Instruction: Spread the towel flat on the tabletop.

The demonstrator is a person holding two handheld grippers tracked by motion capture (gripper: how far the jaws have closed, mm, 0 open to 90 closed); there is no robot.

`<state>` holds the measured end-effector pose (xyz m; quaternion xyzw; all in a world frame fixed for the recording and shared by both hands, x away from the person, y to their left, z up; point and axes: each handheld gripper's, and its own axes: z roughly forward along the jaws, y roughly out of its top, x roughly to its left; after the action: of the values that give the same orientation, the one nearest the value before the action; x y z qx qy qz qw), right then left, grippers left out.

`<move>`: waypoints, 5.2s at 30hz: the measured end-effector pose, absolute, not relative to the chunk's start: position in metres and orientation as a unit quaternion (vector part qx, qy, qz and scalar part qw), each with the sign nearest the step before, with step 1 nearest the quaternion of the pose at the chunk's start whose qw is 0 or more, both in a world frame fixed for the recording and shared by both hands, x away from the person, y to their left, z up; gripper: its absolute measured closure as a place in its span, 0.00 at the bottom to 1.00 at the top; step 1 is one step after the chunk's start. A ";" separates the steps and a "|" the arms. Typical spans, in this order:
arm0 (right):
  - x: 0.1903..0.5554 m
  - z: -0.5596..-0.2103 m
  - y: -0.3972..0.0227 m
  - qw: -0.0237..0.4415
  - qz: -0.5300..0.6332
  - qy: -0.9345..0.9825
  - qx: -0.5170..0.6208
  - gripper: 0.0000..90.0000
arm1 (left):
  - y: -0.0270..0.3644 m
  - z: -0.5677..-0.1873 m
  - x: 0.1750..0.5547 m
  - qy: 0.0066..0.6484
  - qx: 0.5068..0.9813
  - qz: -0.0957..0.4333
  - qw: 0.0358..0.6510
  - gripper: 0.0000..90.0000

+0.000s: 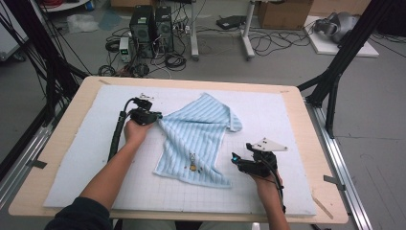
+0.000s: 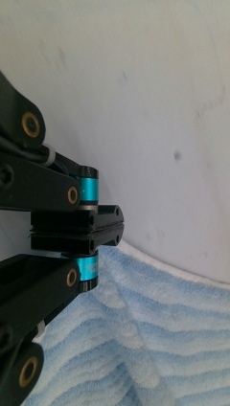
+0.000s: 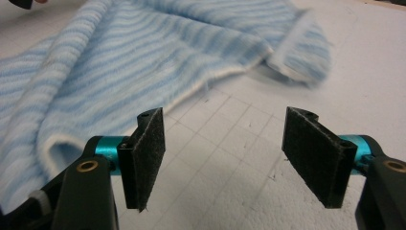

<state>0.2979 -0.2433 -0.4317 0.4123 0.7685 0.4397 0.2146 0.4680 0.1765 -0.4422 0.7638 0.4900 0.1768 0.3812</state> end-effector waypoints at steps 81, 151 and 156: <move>0.410 -0.433 -0.183 0.233 0.356 0.779 0.460 0.52 | 0.212 -0.447 0.378 0.409 0.761 0.132 0.486 0.50; 0.290 -0.451 -0.198 0.166 0.389 0.841 0.338 0.58 | 0.164 -0.450 0.283 0.271 0.854 0.060 0.441 0.96; 0.288 -0.448 -0.206 0.135 0.386 0.848 0.336 0.92 | 0.164 -0.450 0.282 0.269 0.852 0.050 0.446 0.95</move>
<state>0.2881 -0.2060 -0.4477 0.3356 0.8485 0.3864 0.1350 0.2821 0.1644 -0.4504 0.8521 0.2689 0.0496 0.4463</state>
